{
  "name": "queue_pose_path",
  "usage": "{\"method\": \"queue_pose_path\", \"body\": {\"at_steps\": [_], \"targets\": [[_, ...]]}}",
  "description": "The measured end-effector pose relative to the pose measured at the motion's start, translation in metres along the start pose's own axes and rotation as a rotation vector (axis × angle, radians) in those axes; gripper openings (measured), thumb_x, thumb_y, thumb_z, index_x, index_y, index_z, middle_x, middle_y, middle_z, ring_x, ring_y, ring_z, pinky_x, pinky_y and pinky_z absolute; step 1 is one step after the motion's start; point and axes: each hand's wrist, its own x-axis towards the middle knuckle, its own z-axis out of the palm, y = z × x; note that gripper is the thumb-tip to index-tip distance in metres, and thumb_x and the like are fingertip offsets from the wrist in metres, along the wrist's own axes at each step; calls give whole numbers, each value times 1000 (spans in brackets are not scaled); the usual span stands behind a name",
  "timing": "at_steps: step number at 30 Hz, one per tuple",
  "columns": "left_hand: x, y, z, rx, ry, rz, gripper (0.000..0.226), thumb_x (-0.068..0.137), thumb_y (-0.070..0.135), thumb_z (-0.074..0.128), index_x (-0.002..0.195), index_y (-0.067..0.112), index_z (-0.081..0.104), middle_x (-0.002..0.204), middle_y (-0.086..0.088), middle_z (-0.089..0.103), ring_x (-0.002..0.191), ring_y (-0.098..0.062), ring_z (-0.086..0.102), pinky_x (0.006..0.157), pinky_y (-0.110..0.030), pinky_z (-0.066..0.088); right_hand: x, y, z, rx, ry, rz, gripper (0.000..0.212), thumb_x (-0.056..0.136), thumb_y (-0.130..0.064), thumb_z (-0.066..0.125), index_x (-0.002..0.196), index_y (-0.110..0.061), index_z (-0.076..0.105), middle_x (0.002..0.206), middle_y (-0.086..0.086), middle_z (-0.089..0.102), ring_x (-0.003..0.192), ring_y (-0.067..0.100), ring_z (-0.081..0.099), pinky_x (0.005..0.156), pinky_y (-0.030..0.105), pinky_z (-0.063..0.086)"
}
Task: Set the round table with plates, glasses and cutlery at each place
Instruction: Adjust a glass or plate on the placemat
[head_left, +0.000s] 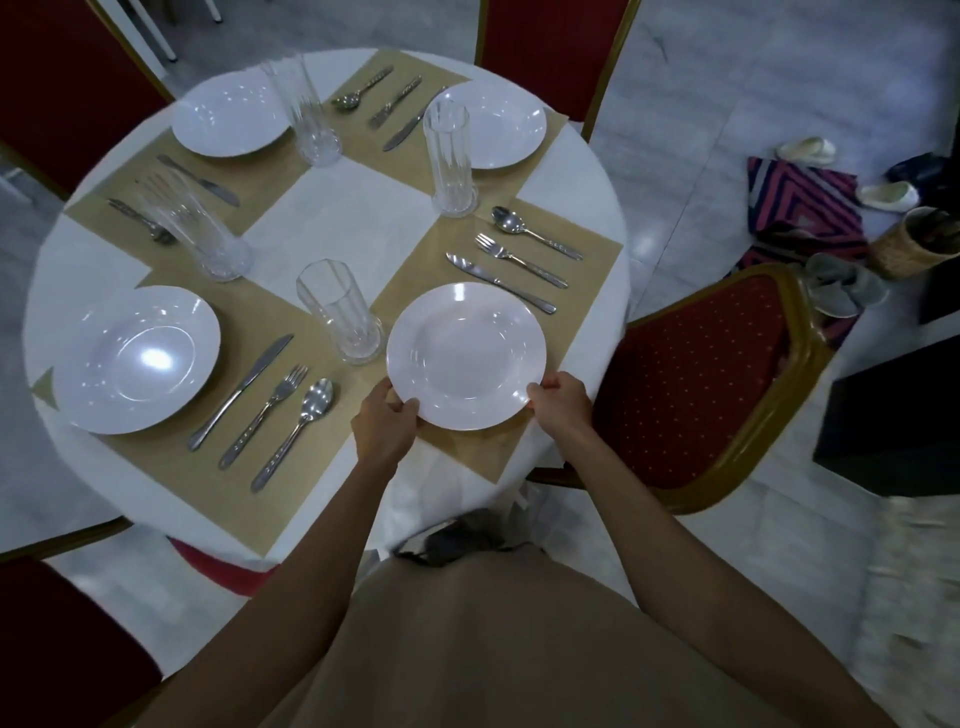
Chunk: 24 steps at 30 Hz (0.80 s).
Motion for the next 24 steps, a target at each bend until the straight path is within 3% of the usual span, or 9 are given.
{"method": "queue_pose_path", "body": {"at_steps": [5,16,21,24], "targets": [[-11,-2,5,87,76,76,32,85,22,62,117,24,69,95,8,71,92,-18,66,77,-28,47,-1,8,-4,28,-33,15,13,87,-26,61,90,-14,65,94,6,72,94,26,67,90,41,56],[-16,-3,4,23,97,28,34,85,24,63,119,25,69,98,8,71,95,-18,65,77,-29,48,-6,8,-7,68,-62,19,12,89,-29,62,89,-17,67,93,5,73,96,27,69,93,45,56],[-14,0,0,5,67,17,34,85,18,60,117,24,70,92,11,67,90,-13,63,61,-15,38,-7,7,-7,112,-49,30,6,92,-24,61,90,-18,64,93,7,72,99,28,68,93,46,56],[-14,1,-3,-24,49,8,35,84,16,60,117,23,70,91,13,68,88,-9,63,60,-12,38,-8,10,-8,128,-31,29,2,93,-20,60,94,-20,61,100,6,71,100,25,67,92,45,57]]}}
